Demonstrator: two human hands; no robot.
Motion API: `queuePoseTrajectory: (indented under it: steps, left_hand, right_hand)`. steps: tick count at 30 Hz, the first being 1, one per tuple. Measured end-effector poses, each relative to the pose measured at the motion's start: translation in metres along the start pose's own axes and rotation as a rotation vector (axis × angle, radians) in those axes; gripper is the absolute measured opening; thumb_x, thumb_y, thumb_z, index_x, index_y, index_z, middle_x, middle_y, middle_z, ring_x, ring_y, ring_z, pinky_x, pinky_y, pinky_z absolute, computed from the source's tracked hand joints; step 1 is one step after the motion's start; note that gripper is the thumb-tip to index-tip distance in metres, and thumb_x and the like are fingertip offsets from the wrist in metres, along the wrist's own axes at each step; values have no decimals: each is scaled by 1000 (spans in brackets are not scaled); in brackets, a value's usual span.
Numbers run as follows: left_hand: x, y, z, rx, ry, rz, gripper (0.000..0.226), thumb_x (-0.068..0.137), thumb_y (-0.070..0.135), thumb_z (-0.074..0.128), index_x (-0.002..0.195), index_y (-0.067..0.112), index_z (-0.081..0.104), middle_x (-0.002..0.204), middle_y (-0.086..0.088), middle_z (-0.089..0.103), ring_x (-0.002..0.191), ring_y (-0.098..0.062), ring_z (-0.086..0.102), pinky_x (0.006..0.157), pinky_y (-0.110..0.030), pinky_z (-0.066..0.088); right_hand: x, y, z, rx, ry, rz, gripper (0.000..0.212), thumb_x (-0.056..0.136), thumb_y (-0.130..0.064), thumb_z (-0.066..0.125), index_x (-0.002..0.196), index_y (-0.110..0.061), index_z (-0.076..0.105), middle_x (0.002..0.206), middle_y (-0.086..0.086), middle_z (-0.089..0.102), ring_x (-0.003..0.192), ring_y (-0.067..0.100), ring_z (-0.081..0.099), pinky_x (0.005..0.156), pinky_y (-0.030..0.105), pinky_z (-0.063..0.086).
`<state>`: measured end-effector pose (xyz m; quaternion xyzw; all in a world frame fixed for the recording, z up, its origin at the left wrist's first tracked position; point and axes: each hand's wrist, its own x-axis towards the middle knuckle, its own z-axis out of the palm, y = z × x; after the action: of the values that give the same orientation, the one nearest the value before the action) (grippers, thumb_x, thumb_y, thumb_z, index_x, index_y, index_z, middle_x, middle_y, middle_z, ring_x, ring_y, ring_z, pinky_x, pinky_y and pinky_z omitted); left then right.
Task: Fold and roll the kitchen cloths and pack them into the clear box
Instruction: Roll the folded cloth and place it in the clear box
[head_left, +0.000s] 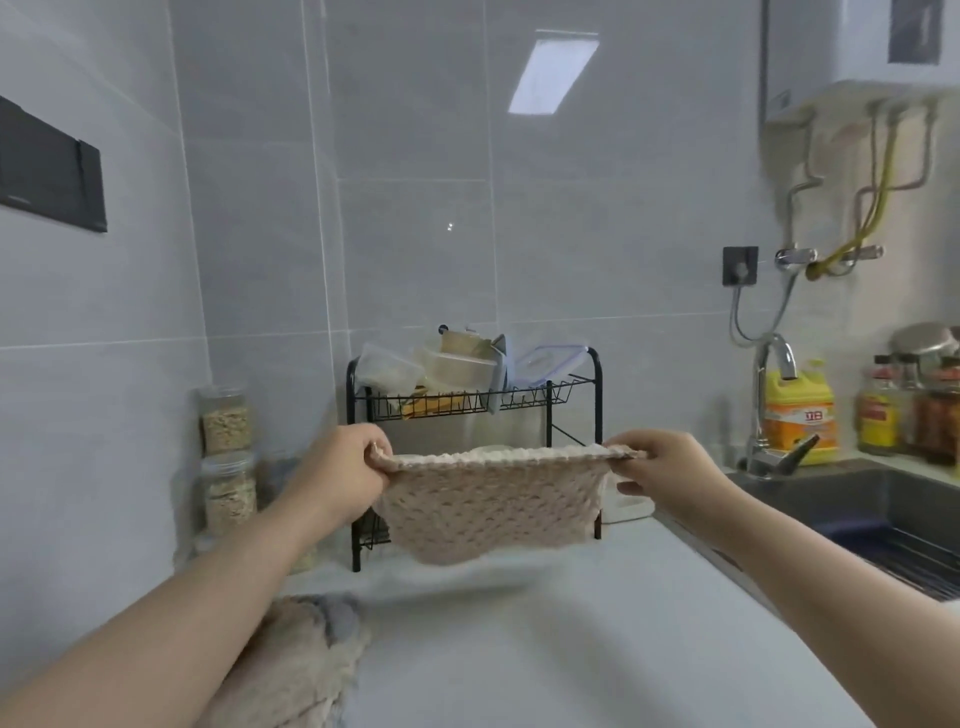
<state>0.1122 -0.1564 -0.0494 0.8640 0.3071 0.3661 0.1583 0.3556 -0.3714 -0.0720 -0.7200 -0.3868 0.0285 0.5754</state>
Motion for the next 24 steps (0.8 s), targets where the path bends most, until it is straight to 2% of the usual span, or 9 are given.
queuePoseTrajectory:
  steps: [5,9,11,12,14,16,18,20,24]
  left_hand:
    - [-70,-37,46,56,-240,-26,20,82,16,68,70,29,58,70,5,60,63,-4,54,55,-17,41]
    - [-117,-62,81,103,-610,-73,5,74,29,58,70,26,59,82,6,62,75,-6,59,69,-20,47]
    - [-128,-63,83,118,-746,-36,36,71,53,47,65,18,52,69,-1,52,63,-14,50,61,-30,38]
    - [-130,-61,83,117,-722,-15,45,70,61,39,63,17,48,66,-3,47,61,-14,45,58,-31,32]
    - [-133,-56,84,132,-577,44,49,80,61,33,65,17,51,70,4,53,64,-9,46,60,-30,34]
    - [-140,-52,93,148,-536,93,39,92,57,37,100,31,65,119,17,60,106,-3,54,88,-26,43]
    - [-149,-46,102,207,-686,91,71,86,75,27,146,38,31,155,20,16,145,-10,18,118,-35,17]
    - [-159,-45,111,319,-754,150,106,62,86,3,153,32,2,159,13,-8,148,-12,-7,118,-34,-2]
    - [-156,-51,112,408,-789,153,83,86,76,8,152,29,-10,159,7,-19,147,-13,-14,117,-33,-8]
  right_hand:
    - [-42,47,-3,-293,-221,23,17,86,-10,67,83,-23,77,76,3,72,67,12,60,68,25,50]
    - [-79,82,9,-757,-478,-3,23,83,-18,60,87,-36,74,95,-15,66,93,7,64,83,17,47]
    - [-91,92,11,-857,-613,87,17,75,-23,57,70,-38,65,91,-16,63,96,10,62,85,22,47]
    - [-96,91,11,-861,-648,123,9,70,-25,57,69,-30,64,89,-12,65,95,14,63,83,27,48]
    - [-100,88,13,-835,-570,114,25,69,-30,53,84,-21,70,100,-4,69,101,21,62,87,34,49]
    - [-106,85,22,-895,-497,30,37,86,-39,45,113,-26,68,127,-7,60,121,19,53,102,35,42]
    - [-116,89,36,-977,-553,-40,46,97,-48,35,135,-29,50,146,-5,44,138,18,36,112,36,30]
    - [-127,97,48,-1039,-609,-4,55,99,-53,27,146,-26,33,154,1,31,144,19,24,115,38,22]
    - [-131,102,53,-1070,-595,38,65,98,-61,14,152,-25,18,159,2,18,148,20,12,117,40,15]
